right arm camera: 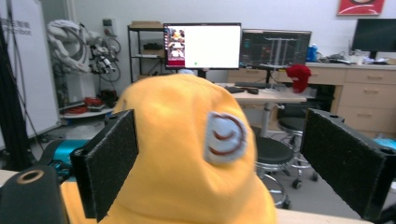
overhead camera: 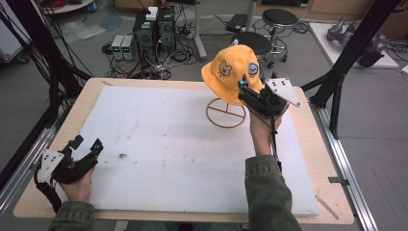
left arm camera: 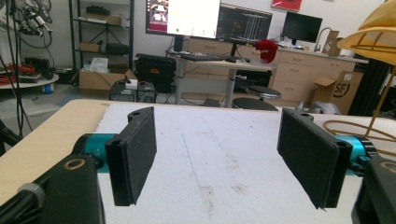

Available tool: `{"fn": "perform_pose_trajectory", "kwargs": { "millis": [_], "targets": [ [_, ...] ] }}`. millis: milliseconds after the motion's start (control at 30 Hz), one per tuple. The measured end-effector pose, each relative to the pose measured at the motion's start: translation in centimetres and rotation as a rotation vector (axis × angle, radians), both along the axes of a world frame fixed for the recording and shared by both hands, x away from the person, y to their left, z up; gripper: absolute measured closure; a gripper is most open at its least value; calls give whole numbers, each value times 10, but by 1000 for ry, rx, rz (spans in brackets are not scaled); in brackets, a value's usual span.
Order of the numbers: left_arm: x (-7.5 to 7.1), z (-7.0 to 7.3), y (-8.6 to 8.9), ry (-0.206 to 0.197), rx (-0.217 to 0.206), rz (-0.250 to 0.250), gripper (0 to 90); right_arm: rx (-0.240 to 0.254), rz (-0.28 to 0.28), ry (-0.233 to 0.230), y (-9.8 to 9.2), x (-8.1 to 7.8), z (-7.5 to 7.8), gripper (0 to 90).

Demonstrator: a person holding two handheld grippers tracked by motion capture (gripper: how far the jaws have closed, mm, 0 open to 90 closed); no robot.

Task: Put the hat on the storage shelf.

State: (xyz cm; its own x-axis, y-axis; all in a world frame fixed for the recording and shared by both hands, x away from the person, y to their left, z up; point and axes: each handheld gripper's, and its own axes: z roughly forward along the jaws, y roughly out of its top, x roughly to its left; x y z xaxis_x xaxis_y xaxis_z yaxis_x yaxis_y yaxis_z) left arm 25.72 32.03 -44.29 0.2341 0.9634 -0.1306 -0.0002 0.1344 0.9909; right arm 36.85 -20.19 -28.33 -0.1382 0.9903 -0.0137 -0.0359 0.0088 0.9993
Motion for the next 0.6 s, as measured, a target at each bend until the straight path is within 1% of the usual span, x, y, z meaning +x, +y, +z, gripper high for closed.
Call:
{"fn": "perform_pose_trajectory", "kwargs": {
  "millis": [133, 233, 267, 300, 400, 467, 600],
  "targets": [
    [0, 0, -1, -1, 3, -1, 285, 21, -6, 16, -13, -12, -4, 105],
    [0, 0, -1, 0, 7, 1, 285, 28, -14, 16, -22, -22, -8, 105],
    [0, 0, -1, 0, 9, 2, 285, 28, -14, 16, -22, -22, -8, 105],
    [0, 0, -1, 0, 9, 2, 285, 35, -13, 16, -27, -26, -9, 105],
    [0, 0, -1, -1, 12, 2, 285, 34, -14, 15, -31, -30, -10, 105],
    [0, 0, -1, 1, 12, 2, 285, 23, -19, 3, -35, -35, -11, 105],
    [1, 0, -3, 1, 22, -1, 285, 54, -20, -1, -41, -44, -14, 105]
  ]
}}
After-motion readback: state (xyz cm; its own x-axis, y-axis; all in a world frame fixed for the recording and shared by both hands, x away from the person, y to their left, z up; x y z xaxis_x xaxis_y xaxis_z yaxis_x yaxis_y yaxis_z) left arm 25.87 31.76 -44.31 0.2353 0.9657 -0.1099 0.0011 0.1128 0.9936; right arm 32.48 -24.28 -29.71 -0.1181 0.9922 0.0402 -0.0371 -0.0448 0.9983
